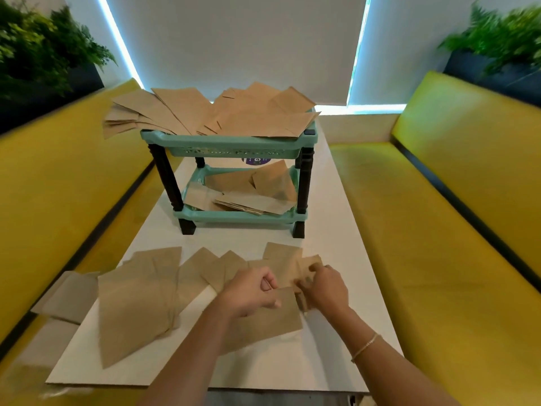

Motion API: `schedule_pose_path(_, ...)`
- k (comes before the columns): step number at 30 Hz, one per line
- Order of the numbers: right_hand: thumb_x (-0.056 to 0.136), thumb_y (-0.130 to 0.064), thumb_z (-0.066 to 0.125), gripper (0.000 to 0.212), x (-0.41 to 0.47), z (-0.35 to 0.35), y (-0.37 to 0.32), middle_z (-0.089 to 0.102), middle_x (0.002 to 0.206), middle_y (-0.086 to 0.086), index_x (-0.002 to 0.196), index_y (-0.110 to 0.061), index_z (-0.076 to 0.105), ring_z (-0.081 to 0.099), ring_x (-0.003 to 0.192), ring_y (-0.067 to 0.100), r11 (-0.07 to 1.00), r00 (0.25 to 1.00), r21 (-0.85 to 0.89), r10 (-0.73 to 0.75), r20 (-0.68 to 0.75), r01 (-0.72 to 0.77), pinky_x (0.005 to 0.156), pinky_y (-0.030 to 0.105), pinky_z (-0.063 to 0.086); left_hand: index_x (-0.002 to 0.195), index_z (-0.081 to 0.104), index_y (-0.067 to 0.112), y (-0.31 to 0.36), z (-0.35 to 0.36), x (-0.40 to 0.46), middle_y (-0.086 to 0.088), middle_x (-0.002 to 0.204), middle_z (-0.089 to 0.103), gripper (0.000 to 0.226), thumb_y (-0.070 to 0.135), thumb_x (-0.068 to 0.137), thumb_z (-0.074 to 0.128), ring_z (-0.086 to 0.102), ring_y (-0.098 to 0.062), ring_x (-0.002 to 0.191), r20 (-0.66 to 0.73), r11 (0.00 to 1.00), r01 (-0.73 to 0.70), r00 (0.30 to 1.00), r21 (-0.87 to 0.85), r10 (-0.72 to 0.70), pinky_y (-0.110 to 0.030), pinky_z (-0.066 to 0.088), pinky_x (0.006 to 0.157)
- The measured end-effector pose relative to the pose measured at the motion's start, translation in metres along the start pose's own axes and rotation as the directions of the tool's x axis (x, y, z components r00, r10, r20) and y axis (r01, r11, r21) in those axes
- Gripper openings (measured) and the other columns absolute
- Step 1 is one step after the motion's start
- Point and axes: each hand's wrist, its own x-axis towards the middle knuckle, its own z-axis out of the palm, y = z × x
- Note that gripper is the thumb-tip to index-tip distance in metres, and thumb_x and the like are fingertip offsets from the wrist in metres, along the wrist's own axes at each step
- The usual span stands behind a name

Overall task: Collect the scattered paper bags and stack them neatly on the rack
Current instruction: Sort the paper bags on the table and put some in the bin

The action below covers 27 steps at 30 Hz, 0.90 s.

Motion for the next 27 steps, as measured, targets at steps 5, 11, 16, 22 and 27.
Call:
schedule_pose_path(5, 0.088, -0.036, 0.050, 0.044, -0.001, 0.018, -0.028, 0.050, 0.126, 0.014, 0.121, -0.006, 0.047, 0.047, 0.119, 0.031, 0.987, 1.000, -0.160, 0.010, 0.019, -0.007, 0.100, 0.037, 0.038, 0.082, 0.055, 0.027, -0.006, -0.008, -0.008, 0.009, 0.072, 0.054, 0.025, 0.013, 0.075, 0.075, 0.048, -0.004, 0.064, -0.087, 0.999, 0.020, 0.996, -0.033, -0.022, -0.016, 0.038, 0.054)
schedule_pose_path(11, 0.082, -0.023, 0.060, 0.025, 0.008, 0.022, -0.040, 0.064, 0.099, 0.008, 0.100, -0.007, 0.066, 0.060, 0.085, 0.021, 0.995, 0.984, -0.095, -0.025, 0.174, 0.042, 0.066, 0.027, 0.042, 0.094, 0.060, 0.019, -0.022, -0.019, -0.018, 0.010, 0.072, 0.056, 0.023, 0.014, 0.076, 0.075, 0.050, 0.000, 0.064, -0.173, 0.998, 0.032, 0.984, -0.051, -0.041, -0.012, 0.040, 0.057)
schedule_pose_path(16, 0.082, -0.026, 0.066, 0.023, 0.007, 0.002, -0.033, 0.066, 0.091, 0.007, 0.094, -0.007, 0.068, 0.060, 0.082, 0.020, 0.974, 0.986, 0.228, -0.032, 0.164, -0.007, 0.066, 0.027, 0.048, 0.082, 0.056, 0.026, -0.018, -0.027, -0.017, 0.010, 0.076, 0.060, 0.023, 0.016, 0.077, 0.075, 0.055, -0.004, 0.070, -0.219, 0.995, 0.005, 0.975, -0.103, -0.028, -0.015, 0.043, 0.061)
schedule_pose_path(22, 0.093, -0.013, 0.053, 0.012, -0.010, -0.083, 0.034, 0.069, 0.088, 0.007, 0.091, -0.014, 0.065, 0.060, 0.066, 0.015, 0.883, 0.987, 0.454, -0.055, -0.148, 0.117, 0.056, 0.022, 0.046, 0.089, 0.060, 0.024, 0.026, -0.012, -0.003, 0.005, 0.090, 0.068, 0.016, 0.022, 0.080, 0.073, 0.064, -0.013, 0.087, -0.296, 0.938, -0.144, 0.954, -0.316, 0.047, -0.032, 0.053, 0.079)
schedule_pose_path(27, 0.093, -0.005, 0.042, 0.028, -0.031, -0.122, 0.156, 0.068, 0.094, 0.014, 0.108, -0.010, 0.065, 0.061, 0.089, 0.032, 0.950, 0.844, 0.292, 0.243, -0.478, -0.108, 0.078, 0.037, 0.048, 0.091, 0.058, 0.027, 0.092, 0.040, 0.014, 0.004, 0.096, 0.069, 0.014, 0.023, 0.082, 0.069, 0.065, -0.017, 0.094, -0.292, 0.827, -0.220, 0.954, -0.516, 0.072, -0.044, 0.053, 0.086)
